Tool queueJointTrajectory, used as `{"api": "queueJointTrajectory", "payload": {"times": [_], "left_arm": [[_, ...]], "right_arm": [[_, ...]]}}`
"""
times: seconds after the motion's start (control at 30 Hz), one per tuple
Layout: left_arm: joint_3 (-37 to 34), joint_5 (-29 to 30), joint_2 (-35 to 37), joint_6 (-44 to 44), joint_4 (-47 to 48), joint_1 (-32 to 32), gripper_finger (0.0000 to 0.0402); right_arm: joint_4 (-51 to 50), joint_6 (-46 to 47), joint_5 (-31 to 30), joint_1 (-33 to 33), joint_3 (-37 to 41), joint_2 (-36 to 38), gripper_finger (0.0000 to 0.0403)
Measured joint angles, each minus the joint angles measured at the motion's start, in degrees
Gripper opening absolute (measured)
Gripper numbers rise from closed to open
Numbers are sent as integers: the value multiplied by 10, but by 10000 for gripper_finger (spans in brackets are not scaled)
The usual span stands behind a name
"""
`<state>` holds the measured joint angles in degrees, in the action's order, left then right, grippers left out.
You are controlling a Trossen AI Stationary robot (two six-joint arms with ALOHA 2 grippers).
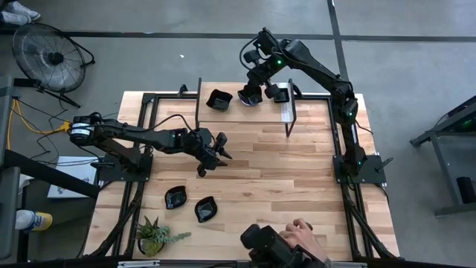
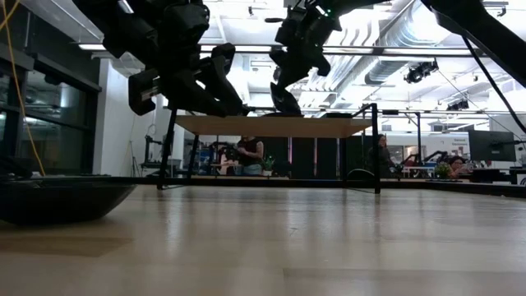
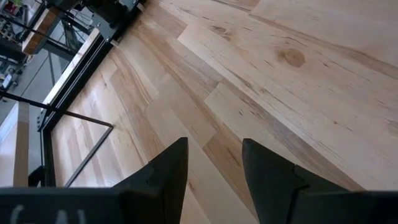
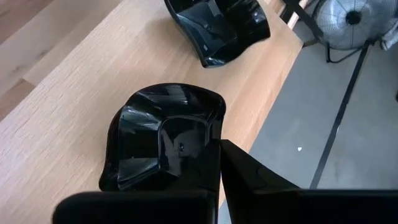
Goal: Pick & Place Mini shaped plates
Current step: Stack the black leaf shaped plate on top of the black leaf shaped plate on the shelf
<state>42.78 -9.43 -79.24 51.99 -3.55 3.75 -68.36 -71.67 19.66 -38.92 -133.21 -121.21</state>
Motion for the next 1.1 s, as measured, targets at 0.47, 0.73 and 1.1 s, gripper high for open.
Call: {"api": "queueJointTrajectory", "payload": {"times": [0.47,0.73,1.1], "left_arm": [[0,0,0,0,0,0,147],[0,0,0,0,3,0,147],[0,-1,0,-55,26,-1,147]], "right_arm": [[6,27,0,1,0,0,61],[12,139,-8,2,0,3,65],[-113,307,34,29,0,20,57]]}}
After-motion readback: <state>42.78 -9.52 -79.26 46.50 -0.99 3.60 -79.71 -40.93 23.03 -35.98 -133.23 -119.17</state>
